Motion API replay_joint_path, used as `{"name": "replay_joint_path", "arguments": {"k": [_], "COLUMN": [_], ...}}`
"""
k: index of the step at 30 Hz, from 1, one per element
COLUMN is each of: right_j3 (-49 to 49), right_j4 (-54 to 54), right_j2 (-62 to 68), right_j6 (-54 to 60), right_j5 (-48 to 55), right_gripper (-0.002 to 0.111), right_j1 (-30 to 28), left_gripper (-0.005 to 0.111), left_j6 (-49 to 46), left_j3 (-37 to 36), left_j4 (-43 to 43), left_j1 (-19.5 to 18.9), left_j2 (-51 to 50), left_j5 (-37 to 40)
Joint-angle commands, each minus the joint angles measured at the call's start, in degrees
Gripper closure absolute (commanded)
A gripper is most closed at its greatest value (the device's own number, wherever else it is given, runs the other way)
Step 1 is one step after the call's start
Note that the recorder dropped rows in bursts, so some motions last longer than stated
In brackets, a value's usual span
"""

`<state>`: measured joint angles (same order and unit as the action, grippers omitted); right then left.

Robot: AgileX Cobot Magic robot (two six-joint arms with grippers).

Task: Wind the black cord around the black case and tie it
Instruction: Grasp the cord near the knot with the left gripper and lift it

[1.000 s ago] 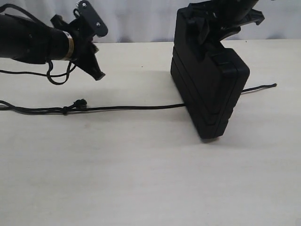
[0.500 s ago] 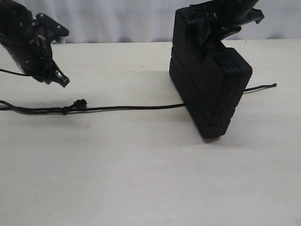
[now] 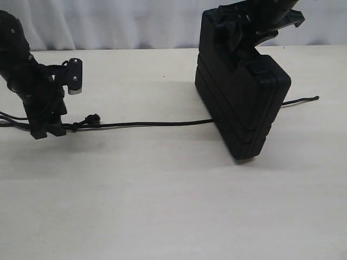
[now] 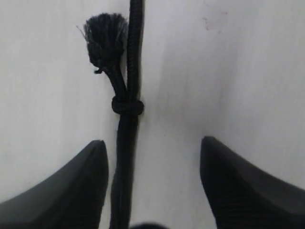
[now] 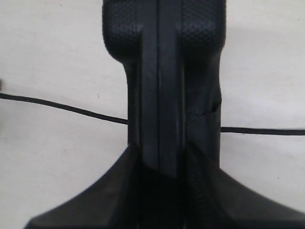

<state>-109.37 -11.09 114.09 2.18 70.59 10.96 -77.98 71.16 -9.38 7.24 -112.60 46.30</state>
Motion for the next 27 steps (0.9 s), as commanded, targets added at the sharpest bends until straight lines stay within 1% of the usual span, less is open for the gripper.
{"name": "replay_joint_path", "arguments": {"k": [1, 3, 5, 6, 7, 8, 10, 12, 13, 17, 18, 20, 21, 22, 24, 25, 27], "right_j3": [0.07, 0.07, 0.07, 0.07, 0.07, 0.07, 0.07, 0.07, 0.07, 0.07, 0.07, 0.07, 0.07, 0.07, 0.07, 0.07, 0.07], "right_j4": [1.53, 1.53, 1.53, 1.53, 1.53, 1.53, 1.53, 1.53, 1.53, 1.53, 1.53, 1.53, 1.53, 1.53, 1.53, 1.53, 1.53], "right_j2": [-0.54, -0.54, -0.54, -0.54, -0.54, -0.54, -0.54, -0.54, -0.54, -0.54, -0.54, -0.54, -0.54, -0.54, -0.54, -0.54, -0.54], "right_j6": [0.92, 0.97, 0.97, 1.09, 1.09, 1.24, 1.24, 1.24, 1.24, 1.65, 1.64, 1.64, 1.64, 1.64, 1.64, 1.64, 1.64], "right_j5": [-0.62, -0.62, -0.62, -0.62, -0.62, -0.62, -0.62, -0.62, -0.62, -0.62, -0.62, -0.62, -0.62, -0.62, -0.62, -0.62, -0.62], "right_gripper": [0.104, 0.104, 0.104, 0.104, 0.104, 0.104, 0.104, 0.104, 0.104, 0.104, 0.104, 0.104, 0.104, 0.104, 0.104, 0.104, 0.104], "right_j1": [-0.42, -0.42, -0.42, -0.42, -0.42, -0.42, -0.42, -0.42, -0.42, -0.42, -0.42, -0.42, -0.42, -0.42, -0.42, -0.42, -0.42], "left_gripper": [0.053, 0.053, 0.053, 0.053, 0.053, 0.058, 0.078, 0.102, 0.107, 0.107, 0.107, 0.107, 0.107, 0.107, 0.102, 0.094, 0.081], "left_j6": [-4.87, -4.87, -4.87, -4.87, -4.87, -4.77, -4.77, -2.89, 1.64, 23.45, 27.9, 42.52, 47.33, 49.92, 46.87, 43.82, 38.84], "left_j3": [-3.8, -5.43, -5.83, -5.83, -5.83, -5.83, -5.83, -5.83, -5.83, -5.83, -5.83, -5.83, -5.71, -5.58, -5.49, -5.49, -5.49], "left_j4": [-1.03, -1.32, -1.46, -1.64, -2.92, -6.9, -12.84, -17.43, -18.63, -19.85, -19.85, -21.99, -23.56, -26.13, -32.97, -37.28, -45.18], "left_j1": [0.14, 0.14, 0.14, 0.14, 0.14, 0.14, 0.14, 0.14, 0.14, 0.14, 0.14, 0.14, 0.02, 0.02, 0.13, 0.13, 0.13], "left_j2": [0.0, -0.65, -2.47, -3.53, -4.13, -4.88, -5.37, -5.37, -5.37, -5.37, -5.37, -5.37, -5.37, -5.37, -5.37, -5.37, -5.37], "left_j5": [-10.01, -12.42, -13.04, -15.2, -16.9, -18.55, -18.23, -14.96, -14.18, -15.22, -14.62, -12.68, -10.79, -8.42, -3.76, 0.13, 4.66]}}
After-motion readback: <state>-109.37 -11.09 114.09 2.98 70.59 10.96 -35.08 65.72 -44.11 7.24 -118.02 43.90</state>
